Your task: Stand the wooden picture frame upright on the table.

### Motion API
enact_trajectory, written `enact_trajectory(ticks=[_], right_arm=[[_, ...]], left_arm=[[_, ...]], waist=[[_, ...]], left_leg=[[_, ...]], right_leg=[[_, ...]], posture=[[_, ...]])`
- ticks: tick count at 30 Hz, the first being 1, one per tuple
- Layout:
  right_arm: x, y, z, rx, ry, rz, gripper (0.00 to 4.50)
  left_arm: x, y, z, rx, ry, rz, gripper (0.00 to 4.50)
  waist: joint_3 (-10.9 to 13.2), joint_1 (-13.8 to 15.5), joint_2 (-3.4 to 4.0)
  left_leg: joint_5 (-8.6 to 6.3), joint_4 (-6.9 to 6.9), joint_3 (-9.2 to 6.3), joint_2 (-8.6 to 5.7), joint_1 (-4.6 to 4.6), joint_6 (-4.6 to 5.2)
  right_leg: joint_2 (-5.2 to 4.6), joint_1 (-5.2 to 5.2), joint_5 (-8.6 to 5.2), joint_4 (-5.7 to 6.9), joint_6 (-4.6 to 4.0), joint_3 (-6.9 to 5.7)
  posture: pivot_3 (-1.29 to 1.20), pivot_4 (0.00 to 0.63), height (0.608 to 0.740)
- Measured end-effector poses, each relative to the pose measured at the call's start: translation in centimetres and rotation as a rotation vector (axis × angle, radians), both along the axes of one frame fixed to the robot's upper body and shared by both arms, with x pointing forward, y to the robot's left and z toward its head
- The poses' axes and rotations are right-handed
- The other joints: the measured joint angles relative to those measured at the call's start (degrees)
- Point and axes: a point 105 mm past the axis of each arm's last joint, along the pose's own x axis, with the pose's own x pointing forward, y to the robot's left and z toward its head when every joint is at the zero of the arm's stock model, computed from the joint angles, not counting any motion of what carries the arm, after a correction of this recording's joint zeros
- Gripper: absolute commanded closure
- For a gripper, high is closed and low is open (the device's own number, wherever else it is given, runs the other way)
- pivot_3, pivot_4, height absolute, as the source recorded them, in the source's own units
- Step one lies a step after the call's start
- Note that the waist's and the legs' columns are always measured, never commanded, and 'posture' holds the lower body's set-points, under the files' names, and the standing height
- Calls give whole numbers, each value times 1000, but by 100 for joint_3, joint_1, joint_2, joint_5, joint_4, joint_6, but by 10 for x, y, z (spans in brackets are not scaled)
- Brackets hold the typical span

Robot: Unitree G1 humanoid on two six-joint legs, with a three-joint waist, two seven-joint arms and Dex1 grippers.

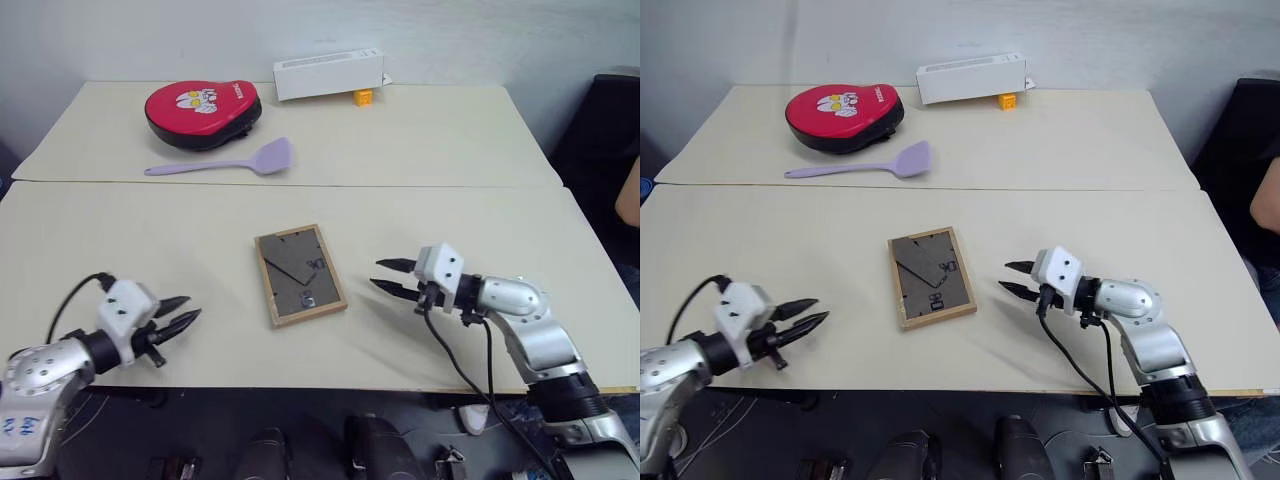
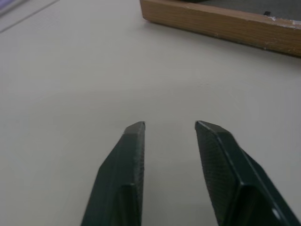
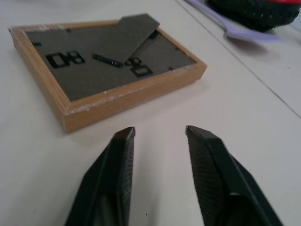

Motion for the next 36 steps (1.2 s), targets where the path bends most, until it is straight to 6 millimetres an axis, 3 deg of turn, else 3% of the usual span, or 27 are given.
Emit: enact_trajectory(ticks=[2, 8, 17, 30, 32, 36], right_arm=[[5, 9, -13, -6, 29, -7, 4454], [10, 27, -24, -23, 31, 4, 4454], [-6, 39, -28, -29, 58, 51, 4454], [-21, 40, -31, -48, 94, 49, 4454], [-22, 34, -29, -75, 86, 46, 4500], [-18, 5, -25, -149, 70, 6, 4500]], left_arm=[[5, -13, -7, -29, 32, -12, 4456], [26, -52, -14, -48, 58, -55, 4456], [38, -82, -14, -41, 44, -129, 4456], [41, -82, -15, -77, 56, -131, 4456], [39, -75, -14, -82, 97, -142, 4055], [30, -40, -5, -162, 329, -107, 2932]], waist=[[0, -1, 0], [0, 1, -1], [-1, 12, -1], [-2, 15, -1], [-2, 10, -1], [-2, -2, -2]], left_leg=[[0, 6, 1, 0, -1, 0], [7, 16, 1, 0, 4, -7], [9, 16, 0, 0, 4, -10], [9, 18, -3, 0, 6, -9], [9, 16, -3, 0, 6, -9], [10, 15, -7, 1, 9, -10]], right_leg=[[1, 0, 1, 2, 2, 0], [5, 0, 2, 19, 3, 1], [5, 0, 2, 18, 3, 1], [5, 4, 2, 17, 3, 0], [5, 3, 2, 14, 3, -1], [6, 5, 1, 17, 2, -2]], posture=[[0, 150, 740], [0, 150, 740], [0, 150, 740], [0, 150, 740], [0, 150, 740], [0, 150, 740]])
